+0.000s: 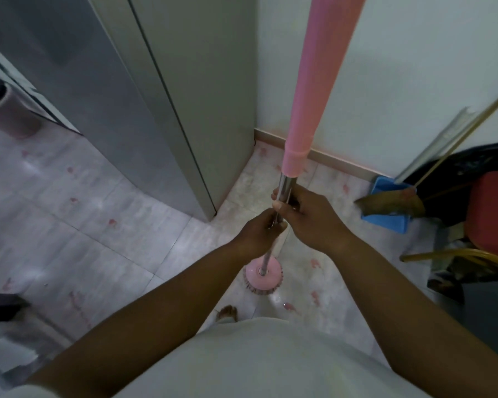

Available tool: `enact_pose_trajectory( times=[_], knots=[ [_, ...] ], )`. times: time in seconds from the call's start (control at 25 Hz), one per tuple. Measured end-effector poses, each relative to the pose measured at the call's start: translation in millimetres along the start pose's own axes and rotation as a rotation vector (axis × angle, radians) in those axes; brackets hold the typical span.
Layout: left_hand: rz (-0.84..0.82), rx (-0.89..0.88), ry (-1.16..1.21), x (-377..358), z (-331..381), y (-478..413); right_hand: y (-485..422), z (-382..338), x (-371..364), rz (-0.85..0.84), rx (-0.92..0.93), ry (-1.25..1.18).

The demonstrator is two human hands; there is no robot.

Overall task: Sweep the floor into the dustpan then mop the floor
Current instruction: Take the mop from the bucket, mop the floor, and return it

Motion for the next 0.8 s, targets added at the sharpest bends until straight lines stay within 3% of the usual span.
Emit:
enact_pose_trajectory(
  times=[0.2, 0.8],
  knots=[
    [0.054, -0.057, 0.046, 29, 8, -11, -12, -14, 4, 0.136, -0.015, -0.041],
    [0.013, -0.167, -0.014, 41, 3, -6, -7, -17, -12, 0.192, 0.035, 0.005]
  ],
)
Point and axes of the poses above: each hand's wrist, its own y-axis away from the middle knuckle, its own x-axis out of the back of the hand, z = x × y, the point moved 7 cm from there along -y, towards the middle knuckle, and after that the axes turned 2 degrees about -y, right-handed, at the moved point
